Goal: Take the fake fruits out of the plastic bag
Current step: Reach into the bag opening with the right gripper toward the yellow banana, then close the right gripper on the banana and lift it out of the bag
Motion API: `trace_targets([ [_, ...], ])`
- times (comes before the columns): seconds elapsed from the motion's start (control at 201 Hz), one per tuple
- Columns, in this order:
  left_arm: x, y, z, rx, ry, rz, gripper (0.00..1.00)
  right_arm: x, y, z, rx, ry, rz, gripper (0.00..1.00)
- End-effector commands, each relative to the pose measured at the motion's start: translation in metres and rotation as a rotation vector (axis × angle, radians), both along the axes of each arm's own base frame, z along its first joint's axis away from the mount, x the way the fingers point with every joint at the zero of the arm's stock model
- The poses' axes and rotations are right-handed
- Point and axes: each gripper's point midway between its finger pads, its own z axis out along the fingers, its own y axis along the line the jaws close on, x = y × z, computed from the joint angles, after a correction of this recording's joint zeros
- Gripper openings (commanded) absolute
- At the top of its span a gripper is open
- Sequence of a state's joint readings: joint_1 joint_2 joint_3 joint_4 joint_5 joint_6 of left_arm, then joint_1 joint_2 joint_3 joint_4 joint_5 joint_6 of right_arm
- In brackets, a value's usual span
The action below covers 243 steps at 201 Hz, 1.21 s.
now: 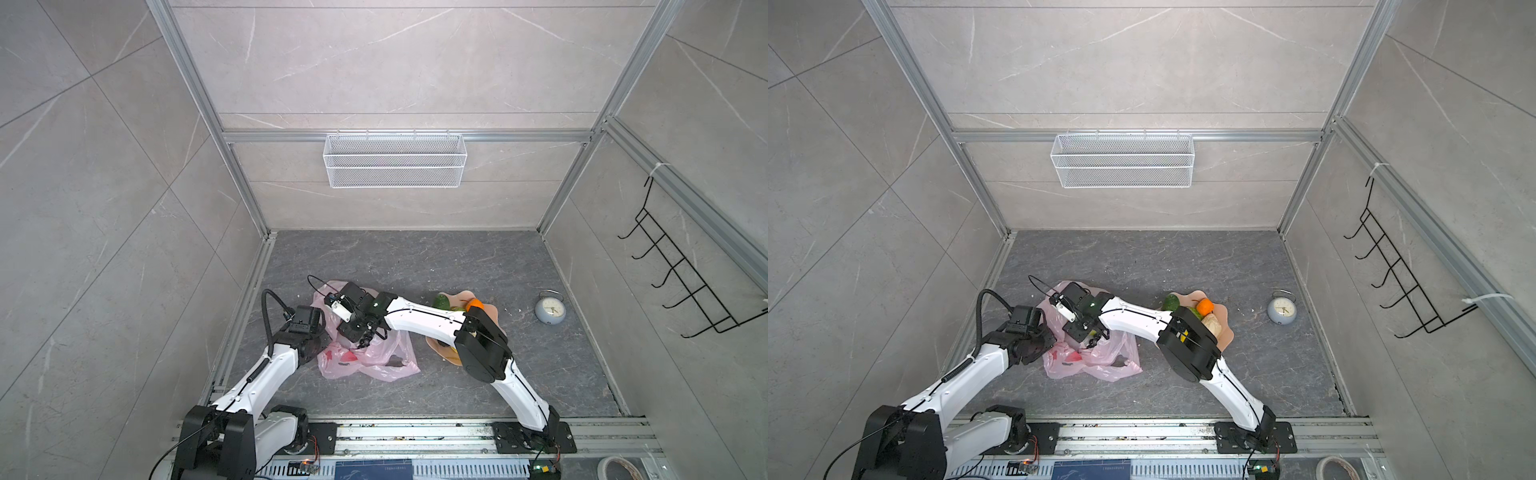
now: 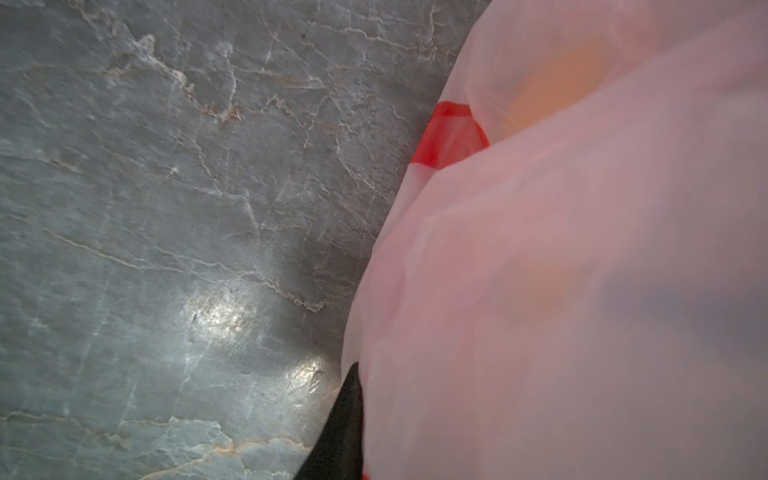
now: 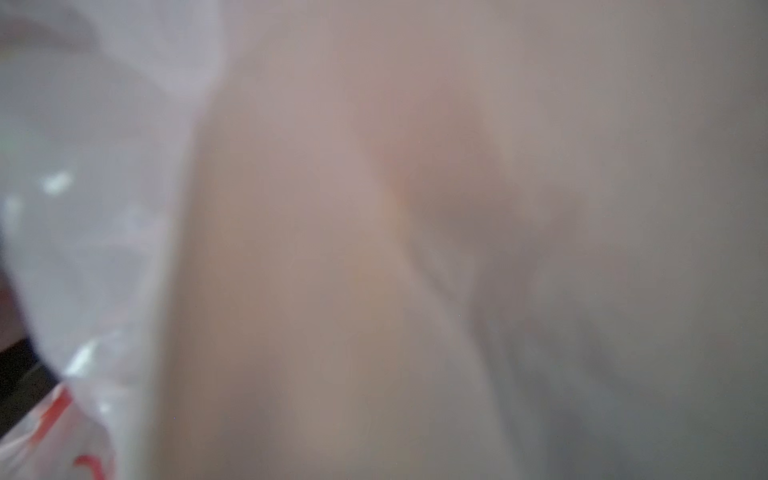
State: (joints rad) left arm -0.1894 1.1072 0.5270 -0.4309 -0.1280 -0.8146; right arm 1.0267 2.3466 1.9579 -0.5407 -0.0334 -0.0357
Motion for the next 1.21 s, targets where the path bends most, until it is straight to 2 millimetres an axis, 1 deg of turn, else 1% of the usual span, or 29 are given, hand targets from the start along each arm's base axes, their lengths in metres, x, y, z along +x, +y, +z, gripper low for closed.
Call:
trace_targets([
  [0.0,0.002,0.000,0.003,-0.005,-0.022,-0.011,0.19,0.008,-0.007,-0.017,-0.078,-0.019,0.009,0.57],
  [0.149,0.002,0.001,0.003,-0.002,-0.027,-0.009,0.18,0.013,-0.007,-0.029,-0.110,-0.014,0.004,0.54],
  [0.289,0.003,0.002,0.004,0.005,-0.028,-0.008,0.17,0.011,-0.005,-0.032,-0.113,0.002,0.014,0.47],
  [0.353,0.003,0.003,0.005,0.014,-0.029,-0.006,0.16,0.009,-0.005,-0.035,-0.116,0.013,0.023,0.42],
  [0.458,0.003,0.005,0.007,0.025,-0.031,-0.004,0.16,0.003,-0.005,-0.040,-0.122,0.043,0.041,0.37],
  [0.488,0.003,0.006,0.008,0.028,-0.034,-0.003,0.16,0.002,-0.006,-0.043,-0.130,0.052,0.045,0.34],
  [0.597,0.004,0.007,0.010,0.031,-0.048,0.003,0.16,-0.001,-0.007,-0.040,-0.130,0.064,0.048,0.24],
  [0.692,0.005,0.007,0.012,0.036,-0.048,0.002,0.16,-0.004,-0.008,-0.024,-0.091,0.059,0.047,0.20],
  [0.801,0.008,0.008,0.013,0.041,-0.048,0.002,0.15,-0.007,-0.006,0.006,-0.022,0.048,0.039,0.18],
  [0.921,0.008,0.008,0.014,0.041,-0.049,0.008,0.15,-0.013,-0.007,0.032,0.043,0.051,0.022,0.18],
  [1.07,0.009,0.010,0.018,0.049,-0.061,0.016,0.14,-0.021,-0.013,0.050,0.092,0.074,-0.009,0.18],
  [1.204,0.013,0.012,0.024,0.055,-0.082,0.024,0.14,-0.025,-0.028,0.058,0.096,0.086,-0.071,0.18],
])
